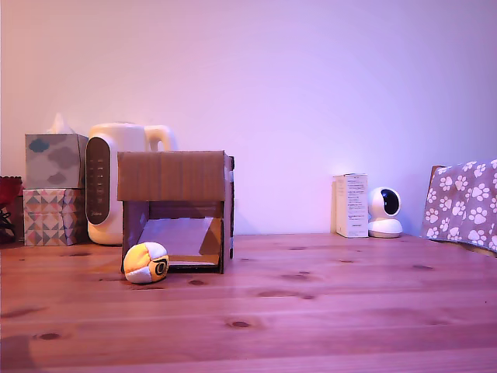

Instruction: Drop the footbag into the cardboard dice tower

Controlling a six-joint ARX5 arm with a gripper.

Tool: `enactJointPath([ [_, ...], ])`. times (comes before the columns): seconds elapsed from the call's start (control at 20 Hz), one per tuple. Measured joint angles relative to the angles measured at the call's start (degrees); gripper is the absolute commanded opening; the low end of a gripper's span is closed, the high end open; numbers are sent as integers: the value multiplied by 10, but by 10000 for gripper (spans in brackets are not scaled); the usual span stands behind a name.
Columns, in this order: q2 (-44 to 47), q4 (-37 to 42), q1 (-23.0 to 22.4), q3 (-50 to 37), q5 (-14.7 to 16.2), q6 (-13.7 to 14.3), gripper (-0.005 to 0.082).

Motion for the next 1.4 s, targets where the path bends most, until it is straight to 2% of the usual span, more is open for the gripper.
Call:
enactJointPath([
  [0.4, 0, 0, 0, 0, 0, 0, -19],
  [0.5, 0, 3, 0, 0, 0, -8, -19],
  [0.55, 0, 11, 0, 0, 9, -20, -19],
  [0.6, 0, 24, 0, 0, 25, -20, -19],
  [0.75, 0, 31, 0, 14, 62, -54, -19],
  [1.05, 31, 42, -3, 139, 126, -103, -19],
  [1.25, 140, 30, -23, 182, 155, -106, -19],
  [1.4, 218, 29, -45, 209, 162, -87, -19],
])
